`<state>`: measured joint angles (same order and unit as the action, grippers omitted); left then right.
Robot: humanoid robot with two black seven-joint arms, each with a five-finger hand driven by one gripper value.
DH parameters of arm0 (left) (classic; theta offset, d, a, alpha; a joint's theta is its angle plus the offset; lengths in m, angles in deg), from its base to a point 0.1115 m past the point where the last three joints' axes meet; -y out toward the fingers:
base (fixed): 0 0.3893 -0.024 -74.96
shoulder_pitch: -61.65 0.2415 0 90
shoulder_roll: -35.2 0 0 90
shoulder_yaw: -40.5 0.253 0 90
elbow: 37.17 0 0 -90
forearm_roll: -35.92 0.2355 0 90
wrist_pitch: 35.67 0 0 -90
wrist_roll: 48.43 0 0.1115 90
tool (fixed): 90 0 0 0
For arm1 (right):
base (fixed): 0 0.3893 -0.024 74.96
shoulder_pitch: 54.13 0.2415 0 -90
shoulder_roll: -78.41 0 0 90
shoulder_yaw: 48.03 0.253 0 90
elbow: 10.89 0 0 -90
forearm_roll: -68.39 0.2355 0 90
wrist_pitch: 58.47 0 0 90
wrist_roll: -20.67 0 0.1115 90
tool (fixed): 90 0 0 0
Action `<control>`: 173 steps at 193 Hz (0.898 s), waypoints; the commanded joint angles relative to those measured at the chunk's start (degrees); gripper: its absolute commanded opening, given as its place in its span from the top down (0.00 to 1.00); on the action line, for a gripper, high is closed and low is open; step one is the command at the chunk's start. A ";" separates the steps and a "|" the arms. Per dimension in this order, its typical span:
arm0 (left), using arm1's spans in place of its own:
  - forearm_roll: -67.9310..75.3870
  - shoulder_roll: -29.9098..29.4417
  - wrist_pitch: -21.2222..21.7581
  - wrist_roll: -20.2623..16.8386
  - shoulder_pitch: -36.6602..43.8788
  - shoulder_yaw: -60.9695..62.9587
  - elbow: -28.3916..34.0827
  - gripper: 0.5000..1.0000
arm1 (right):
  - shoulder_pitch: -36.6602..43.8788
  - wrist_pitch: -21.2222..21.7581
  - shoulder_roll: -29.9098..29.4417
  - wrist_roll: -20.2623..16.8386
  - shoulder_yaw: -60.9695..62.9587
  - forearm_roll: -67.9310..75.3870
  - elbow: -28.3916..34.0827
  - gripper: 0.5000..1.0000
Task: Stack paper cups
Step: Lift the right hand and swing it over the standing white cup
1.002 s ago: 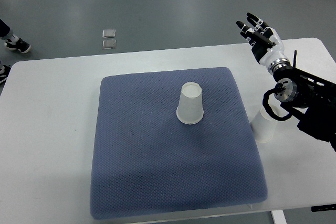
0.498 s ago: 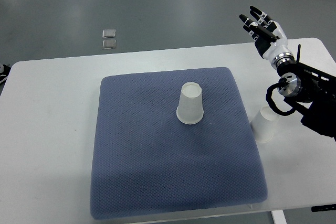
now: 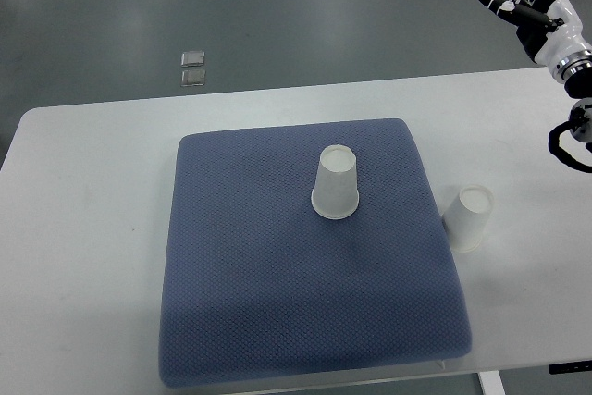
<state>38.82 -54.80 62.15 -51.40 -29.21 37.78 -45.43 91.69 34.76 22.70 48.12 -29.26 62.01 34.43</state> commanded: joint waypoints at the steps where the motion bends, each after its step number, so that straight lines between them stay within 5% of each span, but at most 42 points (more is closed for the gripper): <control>1: 0.00 0.00 0.00 -0.02 -0.02 0.00 -0.01 0.00 | 0.61 3.00 4.99 0.06 -0.75 -15.14 3.98 0.19; 64: 0.00 0.00 0.00 -0.02 -0.02 0.00 -0.01 0.00 | 4.30 16.80 14.05 0.33 -2.24 -48.54 8.11 0.19; 100: 0.00 0.00 0.00 0.07 0.07 0.00 -0.01 0.00 | 6.15 17.33 17.03 0.77 -7.16 -69.64 14.61 0.19; 173: 0.00 0.00 0.00 -0.02 -0.02 0.00 -0.01 0.00 | 14.85 19.44 20.02 2.00 -19.29 -82.04 26.22 0.19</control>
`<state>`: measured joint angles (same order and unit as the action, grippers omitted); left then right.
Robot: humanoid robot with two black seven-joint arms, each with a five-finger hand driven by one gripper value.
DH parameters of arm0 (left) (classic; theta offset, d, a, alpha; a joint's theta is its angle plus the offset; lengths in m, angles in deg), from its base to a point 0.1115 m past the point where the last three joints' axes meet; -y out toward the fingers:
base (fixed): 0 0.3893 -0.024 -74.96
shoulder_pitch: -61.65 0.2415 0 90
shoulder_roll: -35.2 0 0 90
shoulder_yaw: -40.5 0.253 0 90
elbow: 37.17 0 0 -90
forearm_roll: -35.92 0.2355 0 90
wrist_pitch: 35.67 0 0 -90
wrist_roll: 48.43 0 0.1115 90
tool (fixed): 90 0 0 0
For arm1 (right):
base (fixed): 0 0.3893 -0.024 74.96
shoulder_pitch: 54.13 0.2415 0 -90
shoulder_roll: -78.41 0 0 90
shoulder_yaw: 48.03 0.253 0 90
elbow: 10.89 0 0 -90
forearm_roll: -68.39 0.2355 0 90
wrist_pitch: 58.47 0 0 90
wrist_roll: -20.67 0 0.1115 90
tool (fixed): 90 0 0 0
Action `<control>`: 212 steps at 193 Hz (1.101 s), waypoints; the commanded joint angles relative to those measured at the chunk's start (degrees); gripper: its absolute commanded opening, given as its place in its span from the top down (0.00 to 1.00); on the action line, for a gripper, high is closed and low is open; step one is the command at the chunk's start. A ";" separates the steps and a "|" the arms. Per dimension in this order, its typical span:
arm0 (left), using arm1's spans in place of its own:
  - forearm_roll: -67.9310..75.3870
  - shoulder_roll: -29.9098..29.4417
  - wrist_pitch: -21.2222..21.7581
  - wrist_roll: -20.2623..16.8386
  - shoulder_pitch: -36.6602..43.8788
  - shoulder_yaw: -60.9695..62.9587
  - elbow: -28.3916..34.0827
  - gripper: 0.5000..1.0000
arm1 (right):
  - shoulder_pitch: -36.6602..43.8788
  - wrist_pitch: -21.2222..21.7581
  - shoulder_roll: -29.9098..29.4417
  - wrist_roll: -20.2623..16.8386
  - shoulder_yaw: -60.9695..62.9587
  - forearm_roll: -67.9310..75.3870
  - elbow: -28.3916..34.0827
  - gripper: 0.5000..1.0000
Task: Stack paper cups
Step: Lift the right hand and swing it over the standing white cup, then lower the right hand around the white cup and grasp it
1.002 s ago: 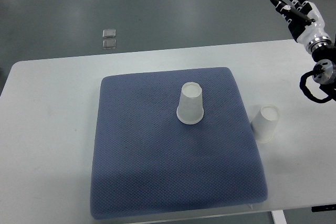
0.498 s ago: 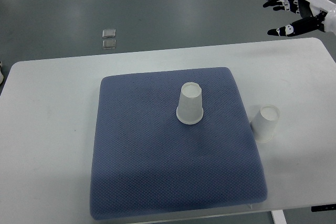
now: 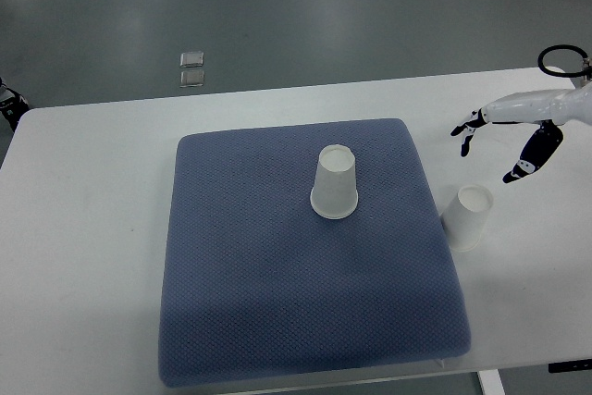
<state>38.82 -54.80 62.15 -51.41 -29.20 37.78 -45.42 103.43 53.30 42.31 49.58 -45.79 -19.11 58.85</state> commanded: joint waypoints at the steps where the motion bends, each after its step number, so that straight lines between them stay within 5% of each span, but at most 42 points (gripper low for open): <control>1: 0.00 0.00 0.00 -0.01 0.06 0.00 -0.01 0.00 | 3.46 0.99 0.41 0.62 -3.11 -1.01 1.88 0.19; 135: 0.00 0.00 0.00 -0.01 -0.03 0.00 -0.01 0.00 | 0.03 -2.35 -2.84 -0.17 -5.58 -1.45 2.94 0.19; 212: 0.00 0.00 0.00 -0.01 0.06 0.00 -0.01 0.00 | -4.80 -8.76 -4.60 -0.25 -5.58 -1.62 1.45 0.19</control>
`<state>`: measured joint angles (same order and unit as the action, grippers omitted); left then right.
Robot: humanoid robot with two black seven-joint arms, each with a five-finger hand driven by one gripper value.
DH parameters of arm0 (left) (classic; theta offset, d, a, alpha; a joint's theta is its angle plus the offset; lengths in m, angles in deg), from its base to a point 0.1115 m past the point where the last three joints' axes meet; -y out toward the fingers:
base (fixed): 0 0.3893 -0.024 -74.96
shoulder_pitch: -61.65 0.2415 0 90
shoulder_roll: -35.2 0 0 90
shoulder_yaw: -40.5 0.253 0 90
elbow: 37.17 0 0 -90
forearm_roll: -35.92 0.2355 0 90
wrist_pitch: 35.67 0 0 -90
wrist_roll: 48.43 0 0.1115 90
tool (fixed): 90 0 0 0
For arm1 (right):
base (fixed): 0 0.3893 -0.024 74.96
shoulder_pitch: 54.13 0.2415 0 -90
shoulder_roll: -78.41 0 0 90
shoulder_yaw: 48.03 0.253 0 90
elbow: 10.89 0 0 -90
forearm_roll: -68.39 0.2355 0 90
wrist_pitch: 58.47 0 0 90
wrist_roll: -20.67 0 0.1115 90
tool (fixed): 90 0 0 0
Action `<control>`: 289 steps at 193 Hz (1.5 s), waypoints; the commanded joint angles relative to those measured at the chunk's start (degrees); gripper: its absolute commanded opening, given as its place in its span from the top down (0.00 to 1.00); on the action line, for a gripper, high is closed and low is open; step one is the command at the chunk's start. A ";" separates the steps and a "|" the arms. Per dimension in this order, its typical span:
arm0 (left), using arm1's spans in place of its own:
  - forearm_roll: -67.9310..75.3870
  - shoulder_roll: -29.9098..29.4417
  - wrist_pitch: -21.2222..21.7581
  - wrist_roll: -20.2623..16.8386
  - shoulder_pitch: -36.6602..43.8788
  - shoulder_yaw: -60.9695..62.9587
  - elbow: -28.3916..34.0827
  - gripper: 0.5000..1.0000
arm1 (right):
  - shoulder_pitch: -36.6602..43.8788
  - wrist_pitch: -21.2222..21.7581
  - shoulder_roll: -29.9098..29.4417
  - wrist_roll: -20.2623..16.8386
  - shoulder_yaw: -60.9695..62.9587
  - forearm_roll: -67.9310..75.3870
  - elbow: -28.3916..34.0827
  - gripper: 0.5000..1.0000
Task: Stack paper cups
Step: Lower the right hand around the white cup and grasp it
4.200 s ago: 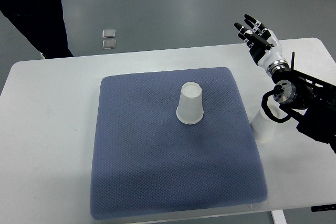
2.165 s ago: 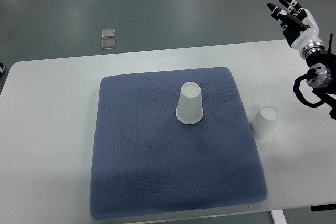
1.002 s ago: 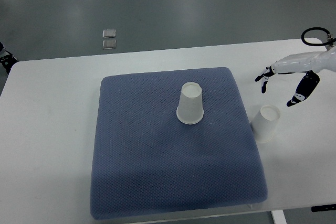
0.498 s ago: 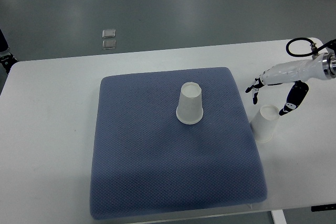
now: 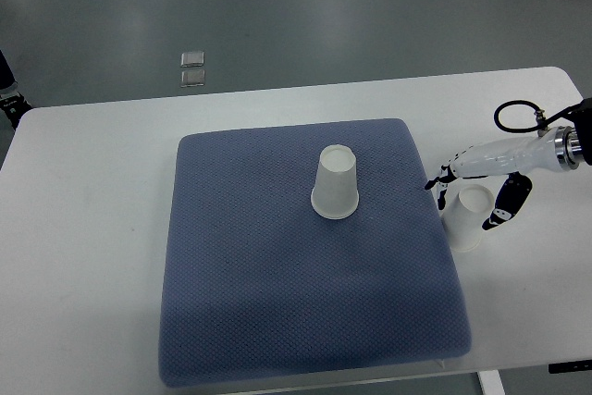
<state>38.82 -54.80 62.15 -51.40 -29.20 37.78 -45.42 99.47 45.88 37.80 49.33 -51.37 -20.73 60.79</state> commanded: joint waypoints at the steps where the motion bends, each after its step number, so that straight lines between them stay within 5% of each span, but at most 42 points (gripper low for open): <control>1: 0.00 0.00 0.00 -0.02 0.06 0.00 -0.01 0.00 | -0.84 -1.34 -0.08 -0.01 0.00 -0.01 -0.49 0.19; 93: 0.00 0.00 0.00 -0.02 0.06 0.00 -0.01 0.00 | -4.36 -6.44 -1.75 -1.68 -0.08 -0.27 -2.95 0.21; 198: 0.00 0.00 0.00 -0.02 -0.03 0.09 -0.01 0.00 | -5.94 -8.11 -2.72 -2.20 -0.08 -0.44 -5.41 0.36; 227: 0.00 0.00 0.00 -0.02 -0.03 0.00 -0.01 0.00 | -5.85 -8.02 -2.89 -2.20 -0.08 -0.44 -5.41 0.42; 261: 0.00 0.00 0.00 0.06 -0.03 0.00 -0.01 0.00 | -5.77 -7.49 -2.89 -2.29 -0.08 -0.36 -5.41 0.72; 289: 0.00 0.00 0.00 0.06 -0.03 0.00 -0.01 0.00 | -5.68 -7.58 -2.89 -2.29 -0.08 -0.36 -5.41 0.73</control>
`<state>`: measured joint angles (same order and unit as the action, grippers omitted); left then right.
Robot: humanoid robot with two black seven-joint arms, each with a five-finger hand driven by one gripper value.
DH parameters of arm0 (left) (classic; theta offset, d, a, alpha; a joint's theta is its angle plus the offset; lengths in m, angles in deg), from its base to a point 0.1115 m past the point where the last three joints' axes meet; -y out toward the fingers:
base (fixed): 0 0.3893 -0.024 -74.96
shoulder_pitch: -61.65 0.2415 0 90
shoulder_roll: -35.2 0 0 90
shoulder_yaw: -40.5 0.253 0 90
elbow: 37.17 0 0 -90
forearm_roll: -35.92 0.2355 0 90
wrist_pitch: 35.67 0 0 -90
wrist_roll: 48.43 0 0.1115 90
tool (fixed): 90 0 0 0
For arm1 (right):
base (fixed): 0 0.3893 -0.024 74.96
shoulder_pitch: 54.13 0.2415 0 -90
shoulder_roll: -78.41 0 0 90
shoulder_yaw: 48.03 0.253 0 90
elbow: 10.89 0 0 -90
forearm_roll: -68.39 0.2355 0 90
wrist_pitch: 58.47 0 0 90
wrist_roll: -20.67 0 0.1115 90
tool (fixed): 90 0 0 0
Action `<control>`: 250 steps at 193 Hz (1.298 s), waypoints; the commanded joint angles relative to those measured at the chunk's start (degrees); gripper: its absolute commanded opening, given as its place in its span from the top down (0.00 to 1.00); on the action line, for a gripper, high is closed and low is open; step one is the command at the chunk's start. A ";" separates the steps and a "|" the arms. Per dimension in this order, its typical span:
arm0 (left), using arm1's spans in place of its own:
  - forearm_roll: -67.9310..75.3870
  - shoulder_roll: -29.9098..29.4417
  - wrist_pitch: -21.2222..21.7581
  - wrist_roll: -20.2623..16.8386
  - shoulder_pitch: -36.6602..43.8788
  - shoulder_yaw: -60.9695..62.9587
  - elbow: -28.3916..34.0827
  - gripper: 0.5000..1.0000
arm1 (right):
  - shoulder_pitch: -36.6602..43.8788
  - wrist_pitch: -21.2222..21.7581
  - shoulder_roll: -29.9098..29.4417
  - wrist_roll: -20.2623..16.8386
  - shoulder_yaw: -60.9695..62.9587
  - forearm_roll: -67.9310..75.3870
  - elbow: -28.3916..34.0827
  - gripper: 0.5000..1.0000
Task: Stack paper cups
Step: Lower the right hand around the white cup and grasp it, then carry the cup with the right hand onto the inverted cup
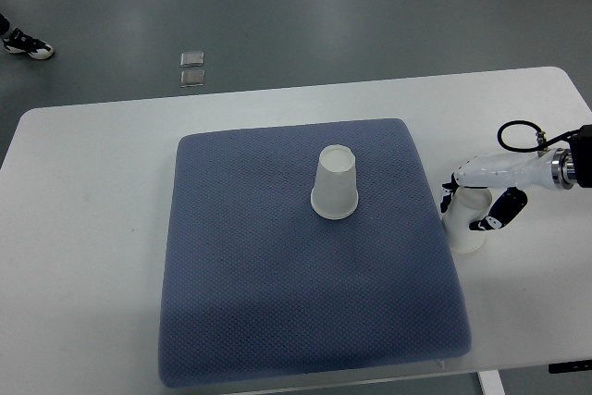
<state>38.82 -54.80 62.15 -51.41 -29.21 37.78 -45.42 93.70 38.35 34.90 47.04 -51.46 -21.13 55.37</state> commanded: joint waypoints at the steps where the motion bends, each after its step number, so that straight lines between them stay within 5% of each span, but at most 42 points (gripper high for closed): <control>1: 0.00 0.00 0.00 -0.01 -0.01 0.00 -0.02 0.00 | 0.18 0.03 0.00 0.00 0.00 0.04 0.00 0.73; 145: 0.00 0.00 0.00 -0.01 0.07 0.00 -0.02 0.00 | 8.80 0.65 3.43 -0.09 0.70 1.27 -0.44 0.72; 250: 0.00 0.00 0.00 -0.01 0.07 0.00 -0.02 0.00 | 24.70 10.93 -0.35 0.09 0.88 9.88 2.90 0.72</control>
<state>38.82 -54.80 62.15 -51.42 -29.21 37.78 -45.42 116.13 47.64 35.77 47.04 -50.57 -13.70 57.62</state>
